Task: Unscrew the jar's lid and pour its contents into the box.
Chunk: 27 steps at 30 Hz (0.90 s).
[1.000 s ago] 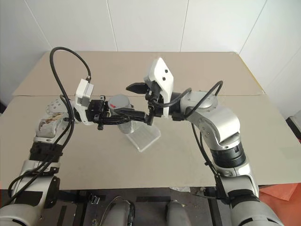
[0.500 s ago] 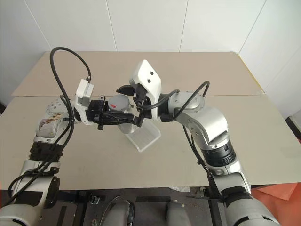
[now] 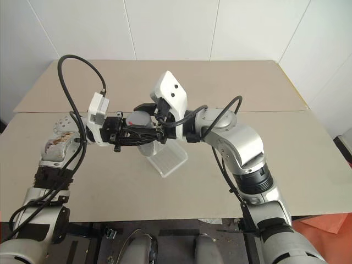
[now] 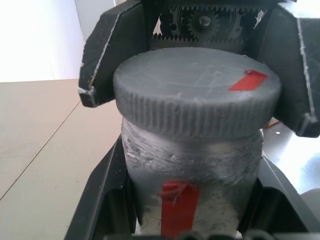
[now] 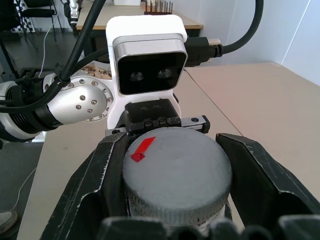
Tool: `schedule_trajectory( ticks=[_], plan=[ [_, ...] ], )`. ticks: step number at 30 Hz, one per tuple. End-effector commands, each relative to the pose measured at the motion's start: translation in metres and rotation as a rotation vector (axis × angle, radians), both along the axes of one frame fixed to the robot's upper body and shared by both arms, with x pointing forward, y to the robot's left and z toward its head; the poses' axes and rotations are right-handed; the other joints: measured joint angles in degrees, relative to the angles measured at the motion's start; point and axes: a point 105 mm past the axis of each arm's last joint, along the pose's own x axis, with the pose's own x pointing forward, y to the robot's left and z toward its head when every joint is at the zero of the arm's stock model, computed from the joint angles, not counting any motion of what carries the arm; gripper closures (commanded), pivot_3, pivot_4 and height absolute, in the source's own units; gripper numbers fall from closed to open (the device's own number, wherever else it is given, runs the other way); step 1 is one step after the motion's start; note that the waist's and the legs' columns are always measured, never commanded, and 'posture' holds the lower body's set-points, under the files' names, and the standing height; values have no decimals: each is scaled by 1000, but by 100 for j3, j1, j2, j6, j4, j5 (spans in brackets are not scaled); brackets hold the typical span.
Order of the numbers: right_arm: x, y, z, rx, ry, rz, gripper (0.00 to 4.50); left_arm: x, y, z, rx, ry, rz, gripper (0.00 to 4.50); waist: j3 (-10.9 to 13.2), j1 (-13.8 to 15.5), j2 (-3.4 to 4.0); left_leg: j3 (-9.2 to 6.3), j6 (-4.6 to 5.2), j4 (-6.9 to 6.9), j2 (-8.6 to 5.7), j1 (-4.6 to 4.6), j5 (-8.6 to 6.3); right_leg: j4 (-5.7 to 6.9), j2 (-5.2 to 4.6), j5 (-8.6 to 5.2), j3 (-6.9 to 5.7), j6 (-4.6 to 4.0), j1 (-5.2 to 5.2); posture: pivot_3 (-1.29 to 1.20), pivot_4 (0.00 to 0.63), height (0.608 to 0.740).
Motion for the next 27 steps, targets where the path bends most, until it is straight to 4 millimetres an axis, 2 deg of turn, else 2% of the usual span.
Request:
schedule_trajectory(
  ticks=[1, 9, 12, 14, 16, 22, 24, 27],
  plan=[
    [-3, -3, 27, 67, -42, -6, 1748, -3, -2, 5, 13, -41, -15, 2513, 0, -1, 0, 0, 0, 0, 0, 0, 0, 0, 0, 0, 0, 0, 0, 0, 150, 740],
    [-5, -20, 55, 206, 109, 30, 1748, -6, -2, -4, 43, -40, -32, 2513, 0, 6, 0, 0, 0, -1, 1, 0, 0, 2, 0, 0, -1, 0, 1, 0, 150, 740],
    [-1, -29, 54, 203, 79, -30, 1748, -5, -2, -3, 32, -42, -21, 2513, 0, 4, 0, -1, 0, -1, 1, 0, 0, 0, 0, 0, -2, 0, 1, 0, 150, 740],
    [8, -42, 46, 195, 41, -124, 1748, -3, 0, 0, 21, -52, -4, 2513, 0, 17, 0, -1, 0, -1, 1, 0, 0, 0, -1, 0, -2, 0, 2, 0, 150, 740],
    [17, -57, 33, 149, -27, -238, 1748, -1, 2, 3, 10, -61, 18, 2513, 0, 28, 0, -2, 0, 0, -1, -2, 0, -1, -3, 0, -4, 0, 4, 0, 150, 740],
    [43, -121, -37, 13, -17, -595, 1748, 0, 18, 18, -37, -97, 101, 2513, 0, 16, 0, -2, 0, -1, -3, -8, 0, -4, -3, 0, -3, 1, -2, 0, 150, 740],
    [49, -137, -61, -8, 19, -700, 1748, 0, 22, 20, -50, -107, 131, 2513, 0, -33, 0, 1, 0, -1, -2, -6, 0, -3, -2, 0, 2, 0, -4, 0, 150, 740],
    [52, -148, -93, -33, 78, -791, 1748, -1, 27, 22, -60, -119, 169, 2513, 0, -58, 0, 2, 0, -2, -2, 2, 0, 0, -1, 0, 8, 0, 0, 0, 150, 740]
  ],
)
